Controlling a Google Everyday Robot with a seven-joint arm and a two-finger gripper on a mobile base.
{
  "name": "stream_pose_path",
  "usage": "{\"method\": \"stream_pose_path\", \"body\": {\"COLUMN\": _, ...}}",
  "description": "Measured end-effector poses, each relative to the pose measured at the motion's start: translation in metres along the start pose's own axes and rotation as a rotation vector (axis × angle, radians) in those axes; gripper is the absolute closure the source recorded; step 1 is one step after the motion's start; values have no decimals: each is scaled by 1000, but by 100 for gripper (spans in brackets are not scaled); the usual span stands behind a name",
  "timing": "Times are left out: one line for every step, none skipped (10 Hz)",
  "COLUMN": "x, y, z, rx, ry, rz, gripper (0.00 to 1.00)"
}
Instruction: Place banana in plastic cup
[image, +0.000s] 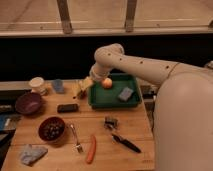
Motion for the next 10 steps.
{"method": "stream_pose_path", "body": {"x": -5, "y": 4, "z": 1, "rx": -11, "ry": -2, "rz": -9, "gripper": 20}}
{"method": "stream_pose_path", "body": {"x": -4, "y": 3, "z": 1, "rx": -10, "ry": -1, "rz": -7, "gripper": 20}}
{"method": "stream_pose_path", "body": {"x": -3, "y": 0, "z": 0, "rx": -8, "ry": -1, "rz": -4, "gripper": 20}}
{"method": "stream_pose_path", "body": {"x": -3, "y": 2, "z": 0, "rx": -9, "ry": -1, "rz": -5, "gripper": 20}}
{"method": "stream_pose_path", "body": {"x": -3, "y": 3, "z": 1, "rx": -9, "ry": 0, "rz": -4, "gripper": 20}}
{"method": "stream_pose_path", "body": {"x": 0, "y": -2, "z": 3, "rx": 14, "ry": 15, "rz": 7, "gripper": 20}}
{"method": "stream_pose_path", "body": {"x": -1, "y": -2, "z": 9, "rx": 22, "ry": 25, "rz": 3, "gripper": 20}}
{"method": "stream_pose_path", "body": {"x": -7, "y": 0, "z": 19, "rx": 28, "ry": 37, "rz": -7, "gripper": 20}}
{"method": "stream_pose_path", "body": {"x": -14, "y": 4, "z": 31, "rx": 31, "ry": 60, "rz": -22, "gripper": 20}}
{"method": "stream_pose_path", "body": {"x": -18, "y": 7, "z": 39, "rx": 27, "ry": 74, "rz": -39, "gripper": 20}}
